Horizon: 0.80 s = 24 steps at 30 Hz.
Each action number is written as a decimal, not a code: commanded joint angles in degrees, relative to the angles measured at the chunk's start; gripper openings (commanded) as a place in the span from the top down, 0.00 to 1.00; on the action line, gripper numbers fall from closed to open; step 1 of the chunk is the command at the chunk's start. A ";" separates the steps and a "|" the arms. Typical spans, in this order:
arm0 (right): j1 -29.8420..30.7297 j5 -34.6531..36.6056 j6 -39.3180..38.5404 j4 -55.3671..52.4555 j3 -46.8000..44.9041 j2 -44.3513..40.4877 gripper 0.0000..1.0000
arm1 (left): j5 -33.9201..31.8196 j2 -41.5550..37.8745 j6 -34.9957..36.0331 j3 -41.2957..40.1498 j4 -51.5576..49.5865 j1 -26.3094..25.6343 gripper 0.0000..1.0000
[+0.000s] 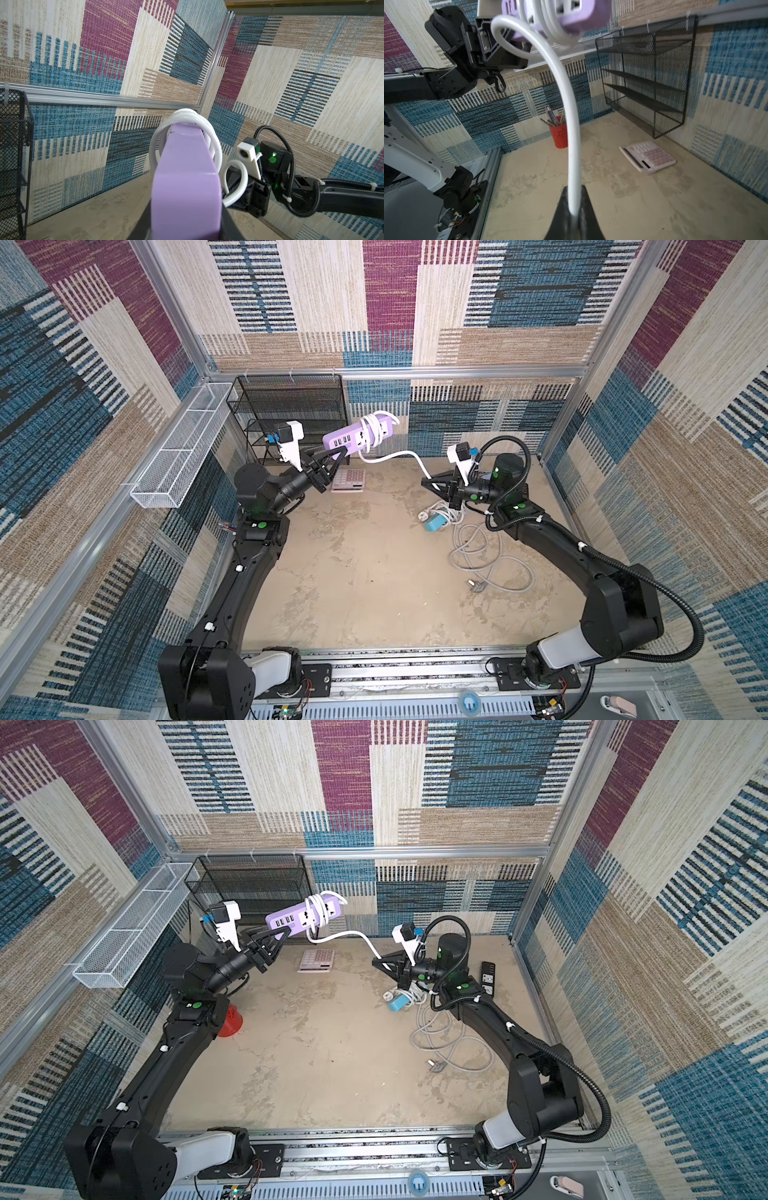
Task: Unwrap the cord wrapped around the power strip
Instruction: Unwrap the power cord from the power strip.
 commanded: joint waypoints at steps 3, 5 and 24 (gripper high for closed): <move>1.68 0.57 3.44 5.88 -2.26 4.84 1.00 | 4.40 1.83 -8.19 0.43 13.26 -0.01 1.00; 2.10 1.20 4.75 7.69 -2.16 7.41 1.00 | 5.81 2.85 -11.74 0.69 17.04 0.01 1.00; -2.25 1.60 12.92 10.33 26.72 30.23 1.00 | 16.98 8.16 -7.79 4.73 10.11 -12.09 1.00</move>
